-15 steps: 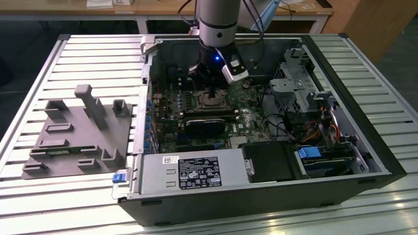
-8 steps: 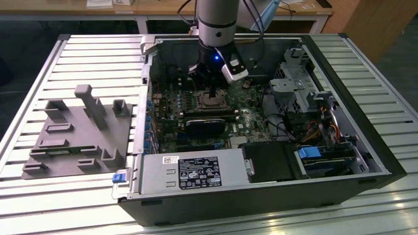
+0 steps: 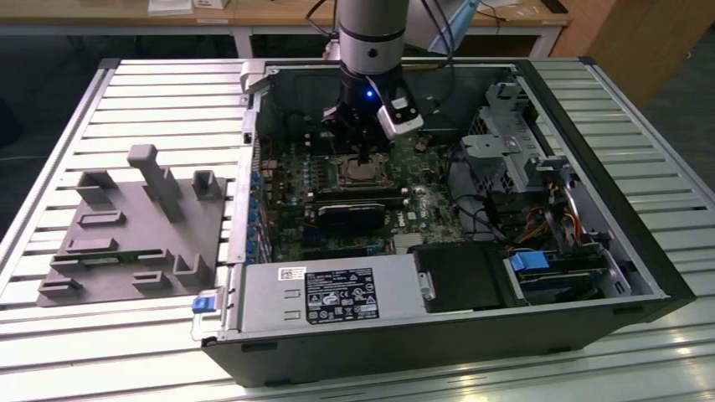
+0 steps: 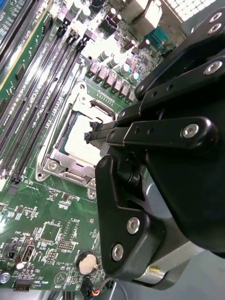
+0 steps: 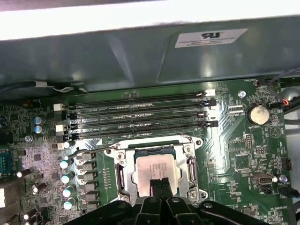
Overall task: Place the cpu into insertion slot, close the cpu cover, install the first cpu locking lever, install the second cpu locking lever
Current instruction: 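Close the cpu cover, then install the first cpu locking lever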
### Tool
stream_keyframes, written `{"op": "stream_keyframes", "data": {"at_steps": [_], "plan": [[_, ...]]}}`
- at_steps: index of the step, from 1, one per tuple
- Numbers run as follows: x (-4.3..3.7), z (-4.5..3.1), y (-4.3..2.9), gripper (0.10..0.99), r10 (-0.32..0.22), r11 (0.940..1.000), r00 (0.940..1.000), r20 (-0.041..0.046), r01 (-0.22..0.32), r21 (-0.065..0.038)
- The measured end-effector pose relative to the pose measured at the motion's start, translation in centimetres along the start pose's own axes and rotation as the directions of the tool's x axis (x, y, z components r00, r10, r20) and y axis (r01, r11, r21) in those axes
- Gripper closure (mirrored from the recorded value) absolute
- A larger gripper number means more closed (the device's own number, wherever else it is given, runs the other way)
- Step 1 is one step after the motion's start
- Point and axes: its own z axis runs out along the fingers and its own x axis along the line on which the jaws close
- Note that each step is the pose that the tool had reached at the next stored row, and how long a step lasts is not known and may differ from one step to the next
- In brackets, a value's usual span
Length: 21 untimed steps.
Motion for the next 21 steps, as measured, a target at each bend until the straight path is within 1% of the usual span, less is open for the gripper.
{"op": "stream_keyframes", "data": {"at_steps": [16,18,21], "plan": [[0.04,-0.03,0.0,0.984,0.003,1.0,1.0,0.0014,-0.003,0.0],[0.17,-0.04,-0.02,0.984,0.004,1.0,1.0,0.0014,-0.004,0.0],[0.57,-0.05,-0.07,0.984,0.003,1.0,1.0,0.0024,-0.003,0.0]]}}
